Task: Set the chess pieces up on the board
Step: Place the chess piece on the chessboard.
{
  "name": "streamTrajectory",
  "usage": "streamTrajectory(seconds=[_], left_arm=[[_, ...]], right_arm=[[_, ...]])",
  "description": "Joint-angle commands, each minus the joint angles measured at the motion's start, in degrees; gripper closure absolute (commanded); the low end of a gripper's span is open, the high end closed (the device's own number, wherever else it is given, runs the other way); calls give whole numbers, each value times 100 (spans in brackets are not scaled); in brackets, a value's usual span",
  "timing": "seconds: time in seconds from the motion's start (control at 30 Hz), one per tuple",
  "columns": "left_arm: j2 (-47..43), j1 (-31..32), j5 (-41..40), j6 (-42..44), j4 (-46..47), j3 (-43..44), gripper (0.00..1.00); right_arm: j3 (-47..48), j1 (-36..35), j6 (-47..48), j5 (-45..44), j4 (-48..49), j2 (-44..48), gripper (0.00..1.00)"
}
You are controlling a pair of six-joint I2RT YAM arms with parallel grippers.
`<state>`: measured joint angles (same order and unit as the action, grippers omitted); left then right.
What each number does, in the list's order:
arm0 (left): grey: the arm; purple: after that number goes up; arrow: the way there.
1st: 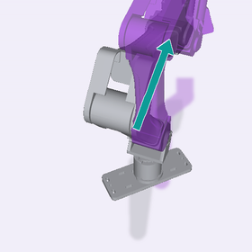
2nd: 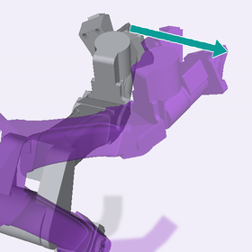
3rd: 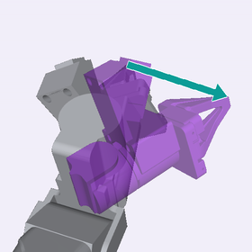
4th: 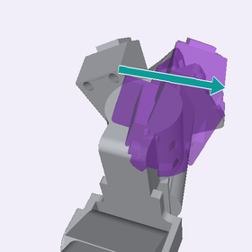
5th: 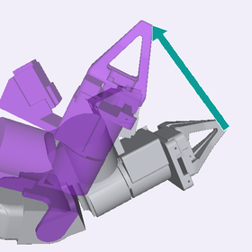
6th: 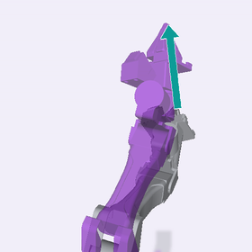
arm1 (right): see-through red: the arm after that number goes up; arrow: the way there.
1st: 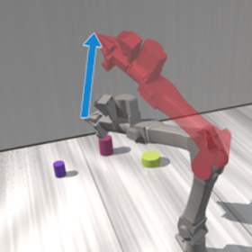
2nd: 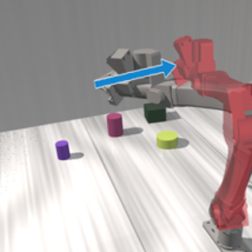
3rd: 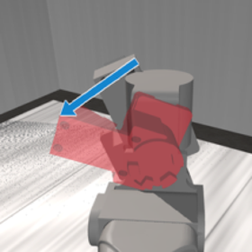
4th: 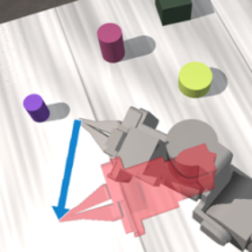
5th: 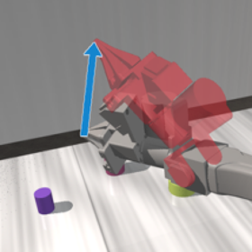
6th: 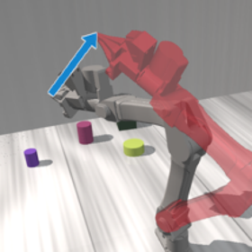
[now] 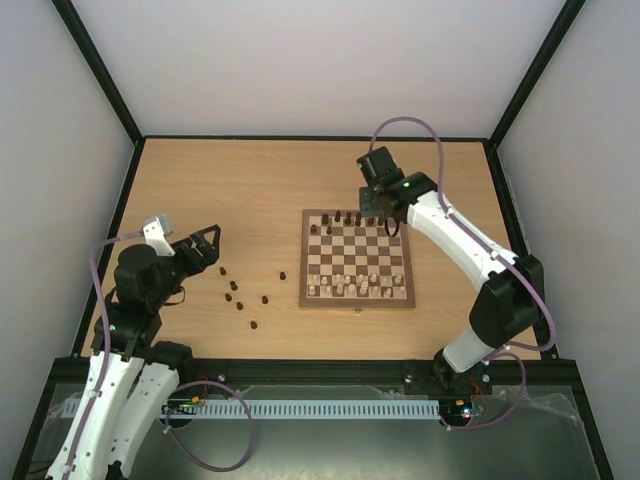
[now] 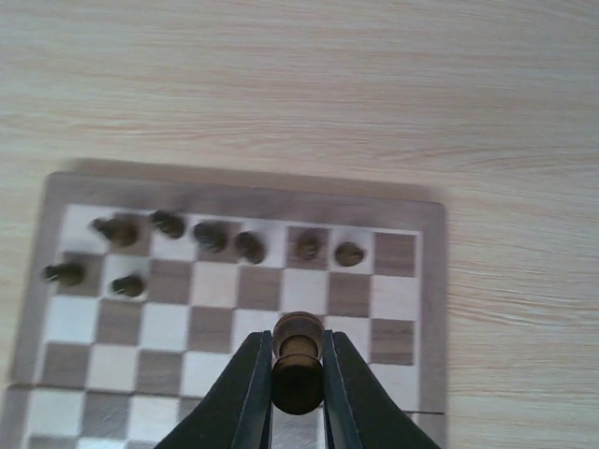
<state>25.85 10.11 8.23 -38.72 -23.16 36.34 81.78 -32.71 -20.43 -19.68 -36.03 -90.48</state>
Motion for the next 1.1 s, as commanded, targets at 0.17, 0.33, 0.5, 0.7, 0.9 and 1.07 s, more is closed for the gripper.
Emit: streamTrajectory(seconds=[0.17, 0.33, 0.5, 0.7, 0.9, 1.07], left_arm=[[172, 17, 188, 179, 248, 45, 1], [216, 17, 204, 177, 330, 2, 0], [289, 17, 219, 181, 372, -4, 0], [516, 17, 222, 171, 574, -79, 0], [560, 17, 184, 133, 637, -143, 0], [642, 17, 188, 191, 604, -72, 0]], right_arm=[[-175, 975, 26, 25, -246, -515, 87], [-202, 1214, 81, 66, -171, -762, 87], [-80, 1362, 139, 223, -83, -1136, 87], [-52, 1504, 214, 288, -40, -1230, 87], [12, 1572, 223, 424, 2, -1250, 87], [-57, 1574, 231, 516, 77, -1257, 88]])
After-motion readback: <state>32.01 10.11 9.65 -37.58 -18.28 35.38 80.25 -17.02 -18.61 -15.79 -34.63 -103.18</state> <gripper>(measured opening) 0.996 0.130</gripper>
